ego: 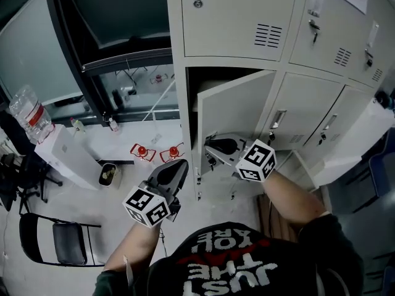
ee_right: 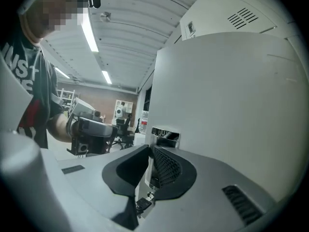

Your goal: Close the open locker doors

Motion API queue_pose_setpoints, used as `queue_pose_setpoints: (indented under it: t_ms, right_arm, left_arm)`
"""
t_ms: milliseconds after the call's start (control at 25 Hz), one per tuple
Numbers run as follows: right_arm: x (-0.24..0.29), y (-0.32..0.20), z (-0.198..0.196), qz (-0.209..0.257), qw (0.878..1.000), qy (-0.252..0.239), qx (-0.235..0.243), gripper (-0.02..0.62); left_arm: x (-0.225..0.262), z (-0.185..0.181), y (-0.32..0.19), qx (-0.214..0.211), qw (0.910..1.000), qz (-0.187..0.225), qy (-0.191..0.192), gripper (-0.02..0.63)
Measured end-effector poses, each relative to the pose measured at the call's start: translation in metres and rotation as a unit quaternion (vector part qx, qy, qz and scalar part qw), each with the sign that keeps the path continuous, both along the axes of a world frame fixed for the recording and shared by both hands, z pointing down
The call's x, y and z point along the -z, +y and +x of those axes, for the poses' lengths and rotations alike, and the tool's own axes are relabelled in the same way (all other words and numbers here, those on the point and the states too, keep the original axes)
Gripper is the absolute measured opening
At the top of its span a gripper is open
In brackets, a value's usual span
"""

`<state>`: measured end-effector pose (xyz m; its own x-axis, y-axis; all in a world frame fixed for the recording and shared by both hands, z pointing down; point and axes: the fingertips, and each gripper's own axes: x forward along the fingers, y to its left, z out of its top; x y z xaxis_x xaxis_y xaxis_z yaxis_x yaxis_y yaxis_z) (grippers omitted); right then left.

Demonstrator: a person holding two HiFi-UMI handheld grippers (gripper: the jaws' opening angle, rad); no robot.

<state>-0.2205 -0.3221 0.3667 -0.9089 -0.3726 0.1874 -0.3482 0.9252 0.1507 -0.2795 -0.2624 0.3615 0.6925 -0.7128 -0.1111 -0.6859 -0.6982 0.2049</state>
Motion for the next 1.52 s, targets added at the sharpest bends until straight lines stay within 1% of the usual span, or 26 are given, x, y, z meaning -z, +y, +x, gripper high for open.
queue_pose_setpoints:
  t_ms: [200, 400, 720, 1040, 1360, 1520]
  right_arm:
    - [0.001, -0.025, -0.011, 0.002, 0.998, -0.005, -0.055, 0.058]
    - [0.002, -0.05, -0.022, 0.002, 0.994, -0.01, -0.11, 0.058]
    - [0.004, -0.083, -0.03, 0.004, 0.985, -0.013, -0.175, 0.057]
    - [0.003, -0.104, -0.032, 0.006, 0.977, -0.02, -0.21, 0.055]
    - [0.003, -0.117, -0.033, 0.008, 0.972, -0.023, -0.232, 0.054]
    - [0.003, -0.119, -0.033, 0.012, 0.972, -0.027, -0.235, 0.054]
  left_arm:
    - [-0.003, -0.005, -0.012, -0.007, 1.0, 0.001, 0.002, 0.008]
    - [-0.005, -0.009, -0.019, -0.015, 0.9999, 0.002, 0.003, 0.008]
    - [-0.004, -0.012, -0.026, -0.02, 0.9998, 0.004, 0.005, 0.008]
    - [-0.006, -0.017, -0.034, -0.018, 0.9998, 0.003, 0.004, 0.008]
    - [-0.009, -0.019, -0.039, -0.018, 0.9998, 0.0, 0.002, 0.008]
    - [-0.011, -0.021, -0.04, -0.018, 0.9998, -0.003, 0.003, 0.008]
